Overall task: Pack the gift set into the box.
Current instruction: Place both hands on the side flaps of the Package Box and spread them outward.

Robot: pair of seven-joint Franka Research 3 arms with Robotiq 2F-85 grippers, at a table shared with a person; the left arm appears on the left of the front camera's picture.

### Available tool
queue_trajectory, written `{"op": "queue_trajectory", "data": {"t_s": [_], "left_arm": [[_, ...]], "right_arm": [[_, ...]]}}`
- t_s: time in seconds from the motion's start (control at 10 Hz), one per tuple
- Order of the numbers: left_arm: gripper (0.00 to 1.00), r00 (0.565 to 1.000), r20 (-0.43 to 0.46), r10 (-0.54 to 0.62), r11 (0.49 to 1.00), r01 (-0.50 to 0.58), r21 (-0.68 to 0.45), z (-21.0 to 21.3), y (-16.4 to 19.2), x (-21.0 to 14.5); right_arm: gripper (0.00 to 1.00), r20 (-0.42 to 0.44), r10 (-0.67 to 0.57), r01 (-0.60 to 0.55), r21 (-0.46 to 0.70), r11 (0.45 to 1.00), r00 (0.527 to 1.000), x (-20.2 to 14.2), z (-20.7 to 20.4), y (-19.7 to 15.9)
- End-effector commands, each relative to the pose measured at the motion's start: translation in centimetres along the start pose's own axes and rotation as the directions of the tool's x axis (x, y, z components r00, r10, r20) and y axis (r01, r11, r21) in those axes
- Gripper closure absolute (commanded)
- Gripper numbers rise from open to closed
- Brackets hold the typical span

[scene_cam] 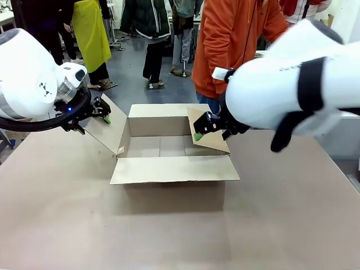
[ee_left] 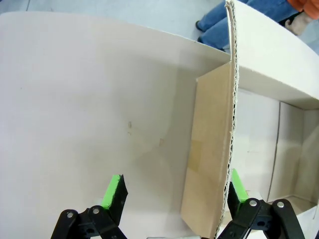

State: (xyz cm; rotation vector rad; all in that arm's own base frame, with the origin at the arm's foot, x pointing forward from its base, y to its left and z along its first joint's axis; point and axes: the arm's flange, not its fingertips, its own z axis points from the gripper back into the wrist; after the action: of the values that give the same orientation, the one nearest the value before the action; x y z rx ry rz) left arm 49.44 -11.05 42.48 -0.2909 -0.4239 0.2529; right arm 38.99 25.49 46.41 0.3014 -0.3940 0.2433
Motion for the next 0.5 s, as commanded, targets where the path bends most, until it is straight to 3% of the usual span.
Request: {"op": "queue_trajectory", "data": {"t_s": [0.0, 0.2, 0.3, 0.4], "left_arm": [[0.0, 1.0, -0.009, 0.01, 1.0, -0.01, 0.019, 0.2, -0.2, 0.0], [0.0, 1.0, -0.009, 0.01, 1.0, -0.01, 0.019, 0.2, -0.2, 0.0], [0.0, 1.0, -0.009, 0.01, 1.0, -0.01, 0.019, 0.2, -0.2, 0.0], [0.0, 1.0, -0.009, 0.01, 1.0, -0.01, 0.019, 0.2, -0.2, 0.0]], "right_arm": [[0.0, -0.119, 0.035, -0.049, -0.108, 0.993, 0.992, 7.5, -0.4, 4.2], [0.0, -0.087, 0.033, -0.05, -0.196, 0.979, 0.996, 10.0, -3.1, 5.4], [0.0, -0.072, 0.019, -0.028, -0.124, 0.992, 0.997, 6.0, -0.9, 1.3], [0.0, -0.076, 0.036, -0.048, -0.161, 0.986, 0.996, 8.3, -1.7, 2.5]]}}
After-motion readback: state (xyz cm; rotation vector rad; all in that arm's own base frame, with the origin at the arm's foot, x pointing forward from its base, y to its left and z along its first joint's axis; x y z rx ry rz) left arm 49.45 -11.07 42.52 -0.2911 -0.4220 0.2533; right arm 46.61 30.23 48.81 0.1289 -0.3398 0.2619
